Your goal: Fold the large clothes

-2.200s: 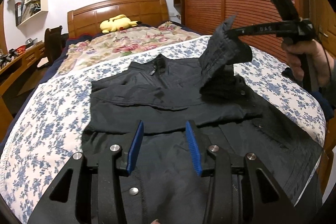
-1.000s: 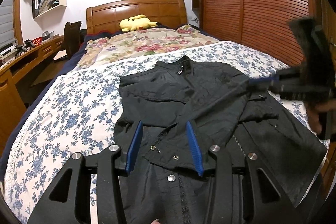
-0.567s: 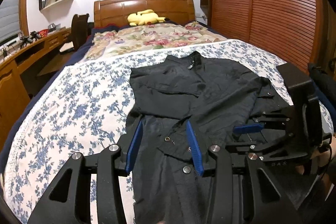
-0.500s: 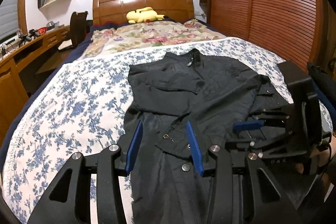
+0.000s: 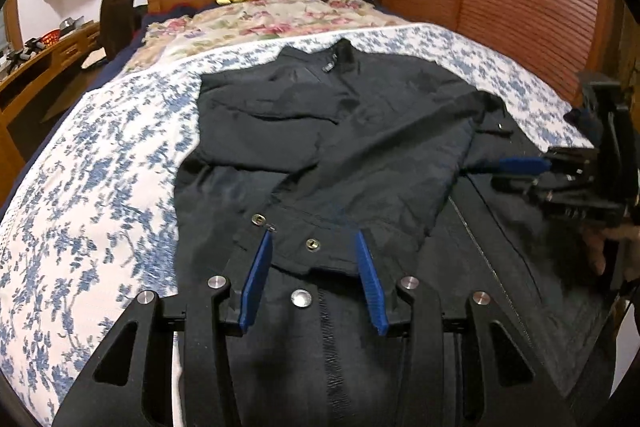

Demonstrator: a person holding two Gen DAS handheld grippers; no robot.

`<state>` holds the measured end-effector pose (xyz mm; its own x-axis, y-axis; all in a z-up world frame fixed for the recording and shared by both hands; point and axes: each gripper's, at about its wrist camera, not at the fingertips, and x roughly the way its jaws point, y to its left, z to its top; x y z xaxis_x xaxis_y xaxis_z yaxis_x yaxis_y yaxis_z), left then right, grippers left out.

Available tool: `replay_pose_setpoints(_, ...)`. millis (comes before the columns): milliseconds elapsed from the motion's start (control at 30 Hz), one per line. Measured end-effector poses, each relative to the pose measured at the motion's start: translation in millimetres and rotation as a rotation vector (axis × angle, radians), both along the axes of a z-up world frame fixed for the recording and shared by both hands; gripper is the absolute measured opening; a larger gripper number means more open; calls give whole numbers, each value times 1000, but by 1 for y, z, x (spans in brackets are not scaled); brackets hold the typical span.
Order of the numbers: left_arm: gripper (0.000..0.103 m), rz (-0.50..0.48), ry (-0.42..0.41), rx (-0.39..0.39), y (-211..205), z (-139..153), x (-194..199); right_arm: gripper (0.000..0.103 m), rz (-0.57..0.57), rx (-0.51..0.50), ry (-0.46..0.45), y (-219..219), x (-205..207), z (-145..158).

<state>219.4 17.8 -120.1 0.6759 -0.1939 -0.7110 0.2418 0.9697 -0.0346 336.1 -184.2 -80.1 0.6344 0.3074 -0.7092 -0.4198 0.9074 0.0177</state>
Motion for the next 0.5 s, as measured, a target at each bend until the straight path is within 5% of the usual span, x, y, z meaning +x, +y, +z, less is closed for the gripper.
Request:
replay_pose_setpoints(233,44,-52,76,-2,-18,-17,1,44,-94,52,34,-27,3,-5)
replay_pose_setpoints(500,26,-54,145,17,-29,-32,8,44,-72,24,-15,-18,-10,6)
